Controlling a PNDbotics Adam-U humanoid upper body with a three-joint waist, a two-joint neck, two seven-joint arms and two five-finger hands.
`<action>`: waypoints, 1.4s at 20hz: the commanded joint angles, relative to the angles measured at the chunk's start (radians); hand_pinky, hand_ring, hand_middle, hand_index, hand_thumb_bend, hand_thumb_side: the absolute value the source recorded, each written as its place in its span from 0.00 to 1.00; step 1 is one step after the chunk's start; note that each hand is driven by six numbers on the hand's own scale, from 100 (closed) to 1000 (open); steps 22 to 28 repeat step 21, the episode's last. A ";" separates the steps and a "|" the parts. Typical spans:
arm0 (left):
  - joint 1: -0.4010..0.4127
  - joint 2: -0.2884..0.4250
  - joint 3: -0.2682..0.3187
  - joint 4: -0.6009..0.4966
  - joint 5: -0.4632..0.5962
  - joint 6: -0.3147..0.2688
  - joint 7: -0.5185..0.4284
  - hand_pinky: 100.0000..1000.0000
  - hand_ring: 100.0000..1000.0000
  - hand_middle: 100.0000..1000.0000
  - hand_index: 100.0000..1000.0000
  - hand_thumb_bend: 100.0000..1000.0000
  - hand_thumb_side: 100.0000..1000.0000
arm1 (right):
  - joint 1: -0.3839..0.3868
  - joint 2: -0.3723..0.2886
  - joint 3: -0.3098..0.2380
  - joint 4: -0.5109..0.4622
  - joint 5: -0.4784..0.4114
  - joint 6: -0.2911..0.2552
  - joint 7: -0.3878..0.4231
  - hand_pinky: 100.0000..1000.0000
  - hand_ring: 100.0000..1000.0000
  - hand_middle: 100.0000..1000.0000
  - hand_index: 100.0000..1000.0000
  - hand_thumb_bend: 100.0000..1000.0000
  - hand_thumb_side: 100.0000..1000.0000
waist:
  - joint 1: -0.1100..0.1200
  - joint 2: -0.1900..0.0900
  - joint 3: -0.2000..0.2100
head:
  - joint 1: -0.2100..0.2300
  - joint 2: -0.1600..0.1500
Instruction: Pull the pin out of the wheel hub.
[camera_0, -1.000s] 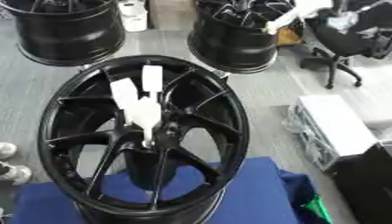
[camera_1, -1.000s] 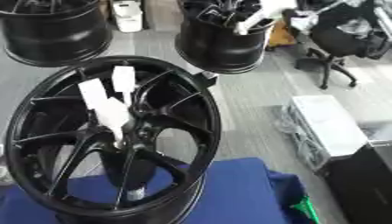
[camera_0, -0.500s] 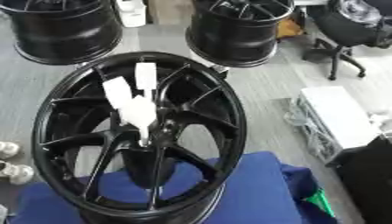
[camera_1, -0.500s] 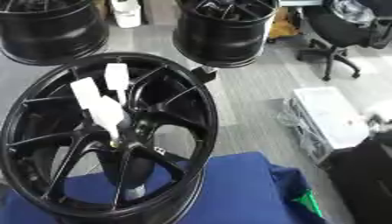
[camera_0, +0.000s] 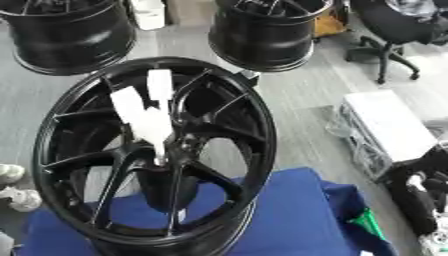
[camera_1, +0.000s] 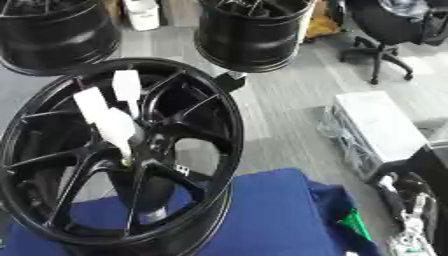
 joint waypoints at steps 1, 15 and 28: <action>-0.007 0.006 0.004 -0.014 0.004 -0.005 -0.003 0.69 0.74 0.61 0.70 0.40 0.59 | -0.013 0.010 0.042 -0.109 0.034 -0.025 0.022 0.64 0.63 0.68 0.83 0.00 0.44 | 0.004 -0.004 0.003 | 0.000 -0.005; -0.010 0.001 -0.004 -0.018 0.002 -0.011 -0.017 0.69 0.74 0.61 0.70 0.39 0.60 | -0.040 0.047 0.224 -0.298 0.008 -0.134 0.180 0.62 0.60 0.63 0.82 0.00 0.47 | 0.011 0.003 0.014 | 0.022 -0.013; -0.009 0.001 -0.007 -0.017 -0.004 -0.013 -0.021 0.69 0.75 0.61 0.70 0.39 0.60 | -0.042 0.043 0.261 -0.326 -0.013 -0.156 0.224 0.62 0.59 0.62 0.82 0.00 0.47 | 0.014 0.004 0.014 | 0.069 0.005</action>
